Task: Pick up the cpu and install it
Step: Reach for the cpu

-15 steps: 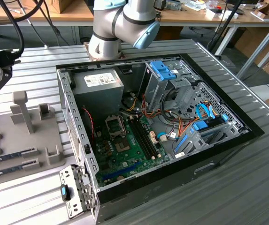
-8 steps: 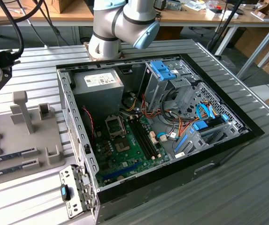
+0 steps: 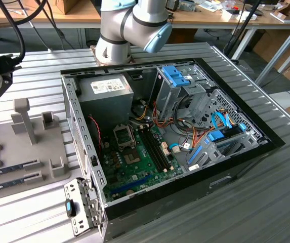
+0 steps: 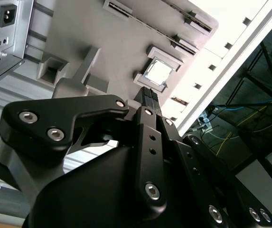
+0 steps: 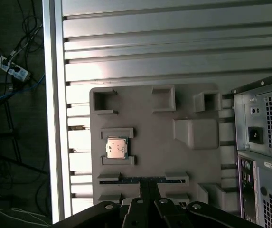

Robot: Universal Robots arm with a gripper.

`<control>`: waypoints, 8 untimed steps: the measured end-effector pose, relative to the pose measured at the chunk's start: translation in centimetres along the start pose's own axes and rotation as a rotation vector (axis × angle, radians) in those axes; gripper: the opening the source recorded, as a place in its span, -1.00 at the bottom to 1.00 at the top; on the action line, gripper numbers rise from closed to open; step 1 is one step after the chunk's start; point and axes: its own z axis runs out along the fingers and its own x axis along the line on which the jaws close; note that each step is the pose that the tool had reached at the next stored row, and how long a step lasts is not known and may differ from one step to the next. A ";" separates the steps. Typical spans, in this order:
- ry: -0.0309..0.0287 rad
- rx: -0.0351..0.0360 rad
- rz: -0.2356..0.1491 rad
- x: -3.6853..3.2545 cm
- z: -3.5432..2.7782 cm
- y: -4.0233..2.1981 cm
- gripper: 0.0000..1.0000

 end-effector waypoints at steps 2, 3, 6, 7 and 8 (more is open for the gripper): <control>0.0000 0.0000 0.000 0.02 0.03 0.02 -0.79; 0.0000 0.0000 0.000 0.04 0.06 0.05 -0.79; -0.0001 -0.0001 0.000 0.09 0.12 0.08 -0.79; -0.0001 0.0000 0.000 0.10 0.13 0.08 -0.79; -0.0001 -0.0001 0.000 0.12 0.16 0.09 -0.79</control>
